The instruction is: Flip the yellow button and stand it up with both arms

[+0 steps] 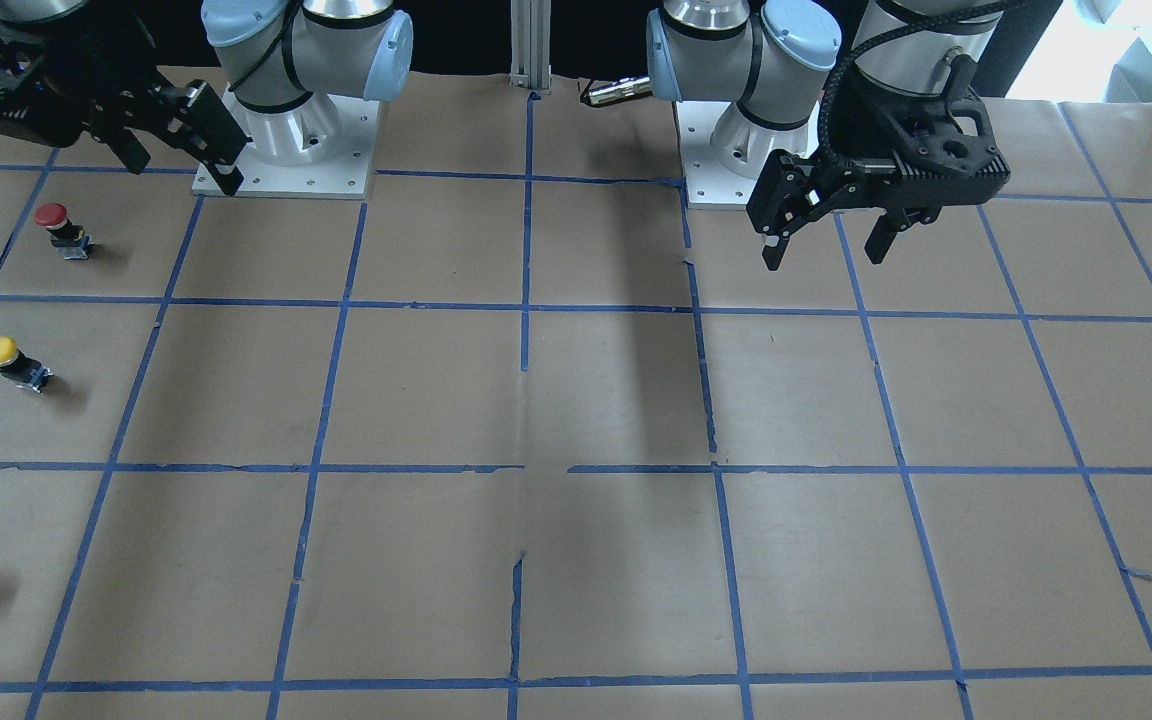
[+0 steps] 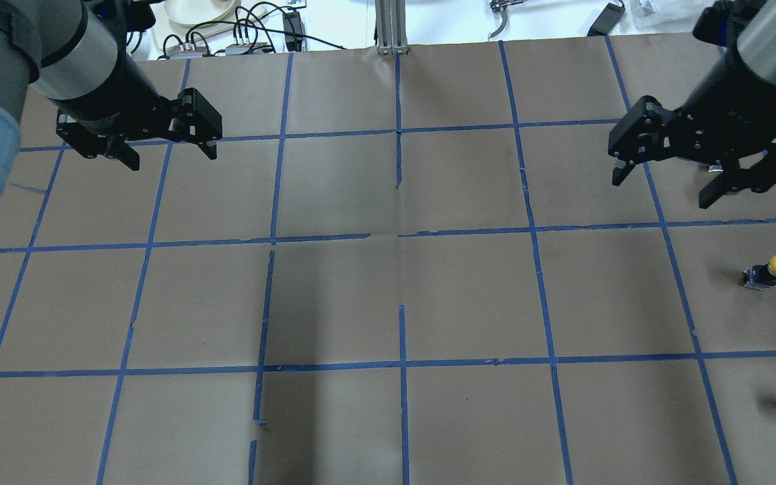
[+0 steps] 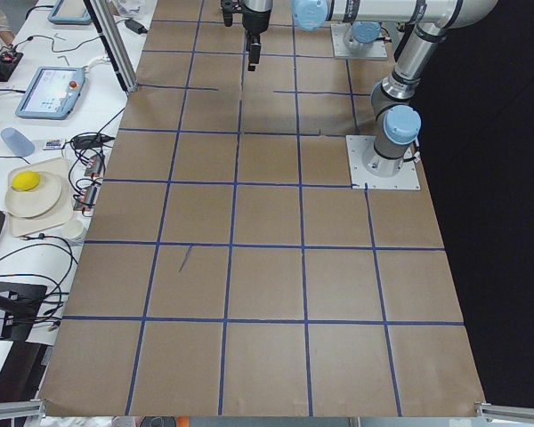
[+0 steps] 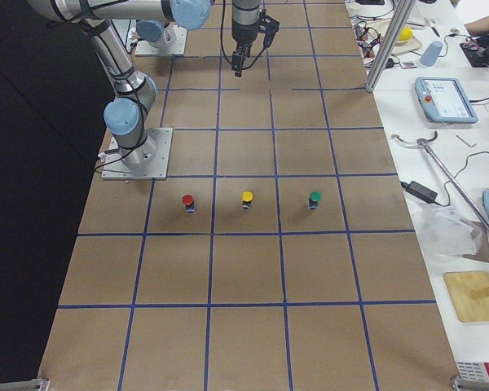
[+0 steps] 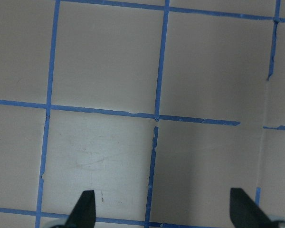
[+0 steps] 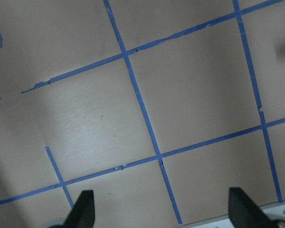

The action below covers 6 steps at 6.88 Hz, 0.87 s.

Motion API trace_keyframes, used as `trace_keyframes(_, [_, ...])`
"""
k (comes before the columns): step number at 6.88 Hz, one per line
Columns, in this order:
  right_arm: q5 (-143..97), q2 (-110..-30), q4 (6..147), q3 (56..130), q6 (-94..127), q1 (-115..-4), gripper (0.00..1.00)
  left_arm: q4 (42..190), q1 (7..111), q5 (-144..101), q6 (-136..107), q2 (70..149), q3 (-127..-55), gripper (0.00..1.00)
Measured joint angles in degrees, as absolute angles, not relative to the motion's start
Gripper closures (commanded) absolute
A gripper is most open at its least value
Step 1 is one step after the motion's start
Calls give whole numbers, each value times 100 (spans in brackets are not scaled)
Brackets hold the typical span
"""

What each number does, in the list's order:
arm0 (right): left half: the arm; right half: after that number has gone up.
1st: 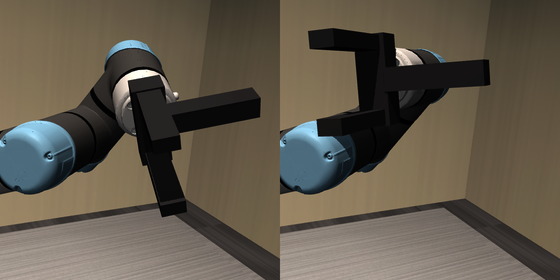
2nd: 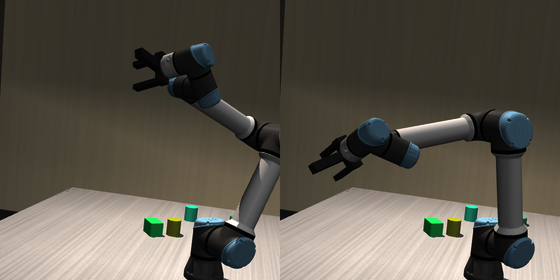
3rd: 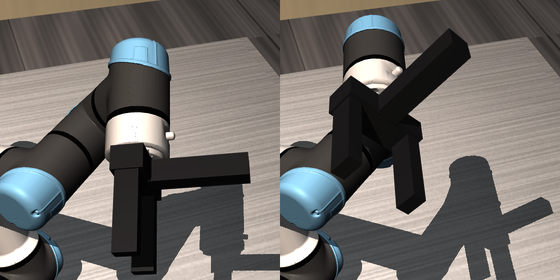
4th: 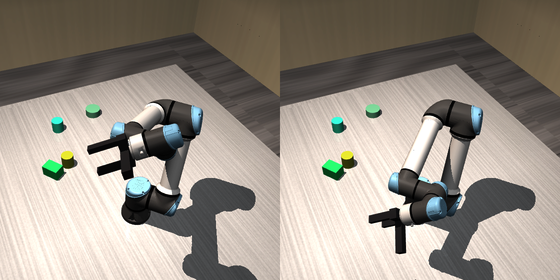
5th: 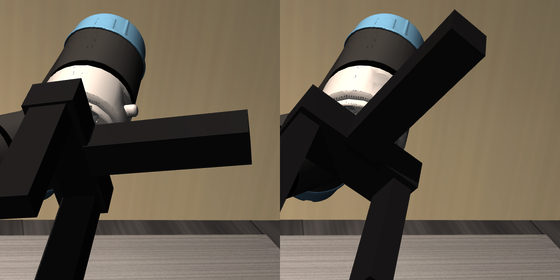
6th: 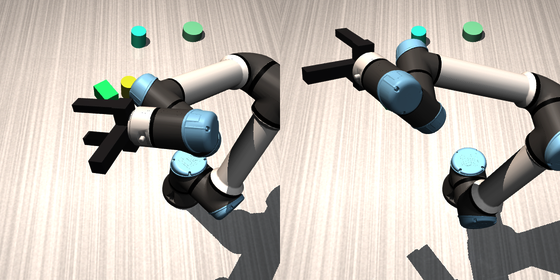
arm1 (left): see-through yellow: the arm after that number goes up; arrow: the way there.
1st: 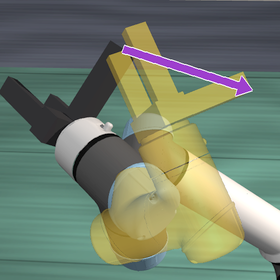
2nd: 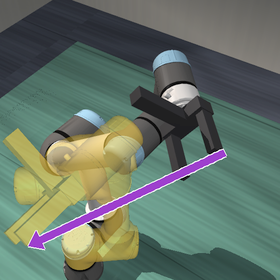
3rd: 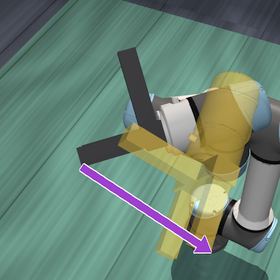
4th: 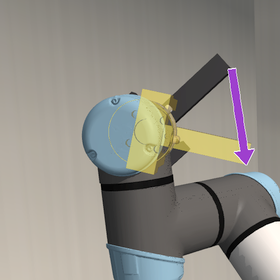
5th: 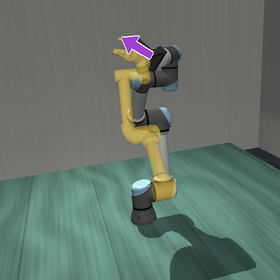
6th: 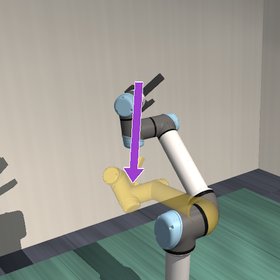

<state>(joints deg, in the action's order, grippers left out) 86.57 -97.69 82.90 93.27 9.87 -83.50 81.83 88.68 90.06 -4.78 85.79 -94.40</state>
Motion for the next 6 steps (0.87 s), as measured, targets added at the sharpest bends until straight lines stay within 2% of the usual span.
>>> trace_keyframes(2, [8788, -9564, 8249, 9183, 1077, -8672, 0, 8182, 8868, 9009, -475, 8578, -9439, 0])
trace_keyframes(6, [8812, -9670, 8226, 9274, 1054, -8718, 0, 8183, 8868, 9006, -475, 8578, -9439, 0])
